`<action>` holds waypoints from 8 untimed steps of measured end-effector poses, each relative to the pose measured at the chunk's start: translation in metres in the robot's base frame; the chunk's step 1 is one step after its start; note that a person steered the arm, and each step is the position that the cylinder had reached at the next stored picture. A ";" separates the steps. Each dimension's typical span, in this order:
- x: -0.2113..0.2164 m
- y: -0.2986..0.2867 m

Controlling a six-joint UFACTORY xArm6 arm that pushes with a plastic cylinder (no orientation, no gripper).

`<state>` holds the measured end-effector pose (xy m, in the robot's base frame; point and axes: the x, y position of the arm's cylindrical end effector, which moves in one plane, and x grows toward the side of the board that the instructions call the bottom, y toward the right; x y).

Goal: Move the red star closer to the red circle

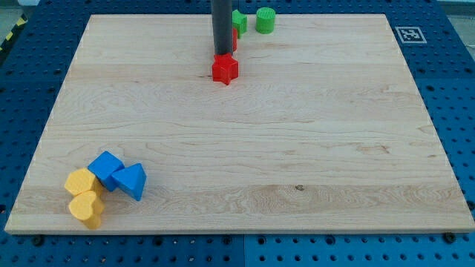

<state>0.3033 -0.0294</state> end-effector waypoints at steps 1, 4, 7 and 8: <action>-0.006 0.000; 0.077 -0.035; 0.045 0.034; 0.046 0.020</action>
<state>0.3489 -0.0092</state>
